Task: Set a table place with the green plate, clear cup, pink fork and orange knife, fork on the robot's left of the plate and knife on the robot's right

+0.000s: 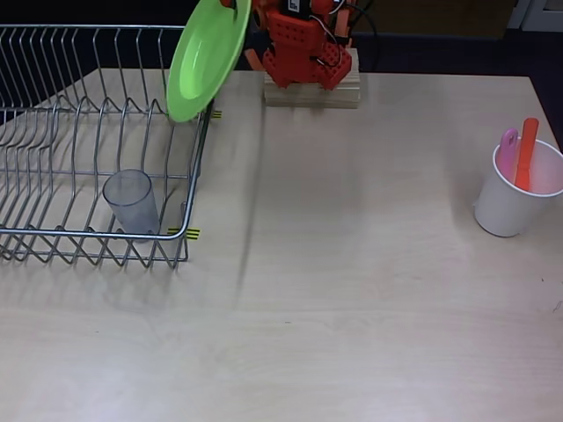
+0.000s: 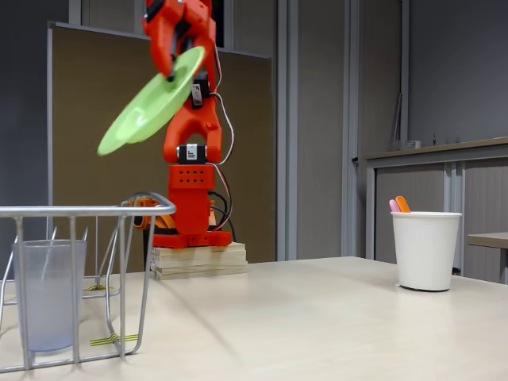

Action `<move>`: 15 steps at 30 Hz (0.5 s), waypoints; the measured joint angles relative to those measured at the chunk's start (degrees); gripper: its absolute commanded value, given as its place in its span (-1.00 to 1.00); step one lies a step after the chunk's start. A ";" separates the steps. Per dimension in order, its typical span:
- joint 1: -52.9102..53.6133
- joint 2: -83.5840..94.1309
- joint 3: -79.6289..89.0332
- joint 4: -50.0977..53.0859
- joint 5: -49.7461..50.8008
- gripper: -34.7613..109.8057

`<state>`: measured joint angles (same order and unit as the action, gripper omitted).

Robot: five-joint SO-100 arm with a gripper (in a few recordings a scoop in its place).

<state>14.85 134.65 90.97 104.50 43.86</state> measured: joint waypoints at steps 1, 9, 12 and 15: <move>-2.55 0.62 1.32 -0.44 1.58 -0.52; -18.54 0.62 18.46 -12.83 18.98 -0.52; -23.12 -2.72 25.66 -19.51 25.75 -0.52; -26.37 -6.68 33.66 -28.21 32.17 -0.52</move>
<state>-11.51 127.97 124.63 76.29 76.03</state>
